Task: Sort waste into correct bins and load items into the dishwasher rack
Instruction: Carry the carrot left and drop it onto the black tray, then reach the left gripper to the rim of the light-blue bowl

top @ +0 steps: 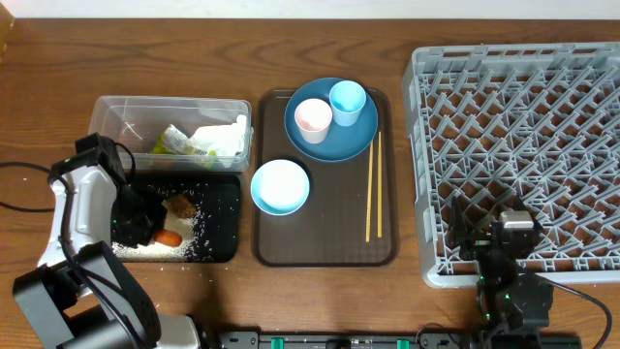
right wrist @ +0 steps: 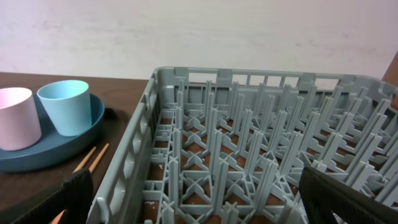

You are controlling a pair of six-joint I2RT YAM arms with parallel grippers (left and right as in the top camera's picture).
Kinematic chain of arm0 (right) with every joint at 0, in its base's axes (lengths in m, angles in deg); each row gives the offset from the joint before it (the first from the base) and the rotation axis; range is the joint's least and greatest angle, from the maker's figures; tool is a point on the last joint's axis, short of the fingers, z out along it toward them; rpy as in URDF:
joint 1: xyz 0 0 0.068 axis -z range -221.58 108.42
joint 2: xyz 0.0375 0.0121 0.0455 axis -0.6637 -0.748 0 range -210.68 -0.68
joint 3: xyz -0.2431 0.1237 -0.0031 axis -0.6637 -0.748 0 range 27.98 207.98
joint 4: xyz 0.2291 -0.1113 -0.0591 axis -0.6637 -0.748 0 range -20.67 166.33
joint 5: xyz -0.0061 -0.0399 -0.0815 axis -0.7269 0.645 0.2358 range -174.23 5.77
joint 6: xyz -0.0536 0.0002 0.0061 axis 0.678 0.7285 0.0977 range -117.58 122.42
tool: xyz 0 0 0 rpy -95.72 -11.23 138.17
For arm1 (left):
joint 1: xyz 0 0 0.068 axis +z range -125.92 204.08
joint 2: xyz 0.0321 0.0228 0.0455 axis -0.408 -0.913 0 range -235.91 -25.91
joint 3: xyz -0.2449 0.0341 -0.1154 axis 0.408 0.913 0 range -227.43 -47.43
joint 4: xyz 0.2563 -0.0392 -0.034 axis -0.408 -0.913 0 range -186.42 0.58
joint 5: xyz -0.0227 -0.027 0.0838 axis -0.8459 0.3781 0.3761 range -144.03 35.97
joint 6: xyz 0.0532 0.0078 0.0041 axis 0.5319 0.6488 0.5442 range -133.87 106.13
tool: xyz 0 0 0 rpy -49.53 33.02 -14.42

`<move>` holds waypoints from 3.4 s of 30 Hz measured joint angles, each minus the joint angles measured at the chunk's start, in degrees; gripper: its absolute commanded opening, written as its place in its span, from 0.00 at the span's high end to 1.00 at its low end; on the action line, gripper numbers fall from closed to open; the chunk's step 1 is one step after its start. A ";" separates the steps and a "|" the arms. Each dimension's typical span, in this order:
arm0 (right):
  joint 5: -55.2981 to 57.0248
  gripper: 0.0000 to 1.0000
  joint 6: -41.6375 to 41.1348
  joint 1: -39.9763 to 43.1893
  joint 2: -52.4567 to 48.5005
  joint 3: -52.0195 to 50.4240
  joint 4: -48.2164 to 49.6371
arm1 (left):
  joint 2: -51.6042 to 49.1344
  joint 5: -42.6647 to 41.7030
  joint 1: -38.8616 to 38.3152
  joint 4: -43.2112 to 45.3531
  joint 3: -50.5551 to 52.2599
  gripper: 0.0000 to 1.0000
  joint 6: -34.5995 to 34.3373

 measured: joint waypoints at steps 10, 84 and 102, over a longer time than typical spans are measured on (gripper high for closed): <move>0.00 0.01 0.00 0.00 0.00 0.00 0.00 | 0.00 -0.04 0.00 -2.45 -0.28 0.37 1.03; 0.00 0.01 0.00 0.00 0.00 0.00 0.00 | 2.56 -6.23 -39.41 16.20 -2.34 0.47 23.76; 0.00 0.01 0.00 0.00 0.00 0.00 -0.02 | 2.54 -1.14 -39.65 22.34 2.78 0.60 23.82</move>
